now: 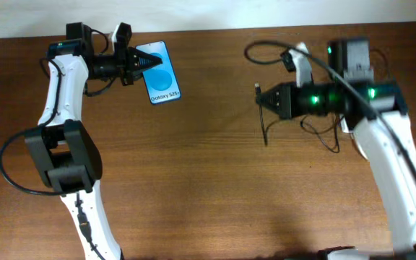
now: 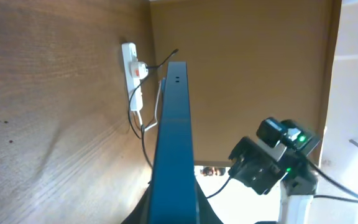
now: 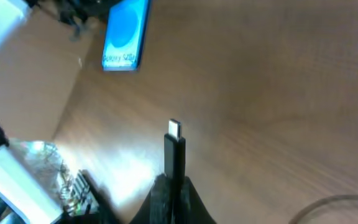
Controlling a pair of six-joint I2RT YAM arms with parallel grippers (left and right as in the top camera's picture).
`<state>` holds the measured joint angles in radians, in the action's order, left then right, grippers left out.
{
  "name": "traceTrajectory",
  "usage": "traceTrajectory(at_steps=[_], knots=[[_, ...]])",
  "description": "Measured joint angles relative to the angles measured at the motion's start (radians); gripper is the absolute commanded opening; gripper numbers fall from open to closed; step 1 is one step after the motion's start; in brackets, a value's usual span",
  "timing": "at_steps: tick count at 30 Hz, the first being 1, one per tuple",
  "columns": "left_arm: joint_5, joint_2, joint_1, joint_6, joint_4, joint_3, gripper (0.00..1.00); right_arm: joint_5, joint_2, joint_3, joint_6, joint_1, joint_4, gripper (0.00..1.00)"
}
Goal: Plug charger to phone and switch on socket
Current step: 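Lift the cable plug with the right gripper toward the phone bottom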
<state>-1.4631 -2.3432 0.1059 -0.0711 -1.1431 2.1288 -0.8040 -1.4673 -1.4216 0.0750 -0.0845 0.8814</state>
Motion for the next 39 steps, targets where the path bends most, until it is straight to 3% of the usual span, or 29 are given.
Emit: traceTrajectory(at_steps=[5, 12, 21, 25, 39], knots=[[-0.027, 0.000, -0.064, 0.000, -0.001, 0.000, 0.00, -0.134, 0.124, 0.298, 0.056, 0.001, -0.116, 0.04], [-0.053, 0.000, -0.111, -0.027, -0.002, 0.000, 0.00, -0.190, 0.113, 0.354, 0.151, -0.010, -0.187, 0.04], [-0.056, 0.000, -0.117, -0.046, -0.002, 0.000, 0.00, -0.128, -0.050, 0.368, 0.480, -0.292, -0.734, 0.04], [-0.056, 0.000, -0.120, -0.046, -0.001, 0.000, 0.00, -0.096, -0.092, 0.368, 0.550, -0.307, -0.811, 0.04], [-0.056, 0.000, -0.166, -0.053, 0.002, 0.000, 0.00, -0.019, -0.092, 0.368, 0.632, -0.362, -0.834, 0.04]])
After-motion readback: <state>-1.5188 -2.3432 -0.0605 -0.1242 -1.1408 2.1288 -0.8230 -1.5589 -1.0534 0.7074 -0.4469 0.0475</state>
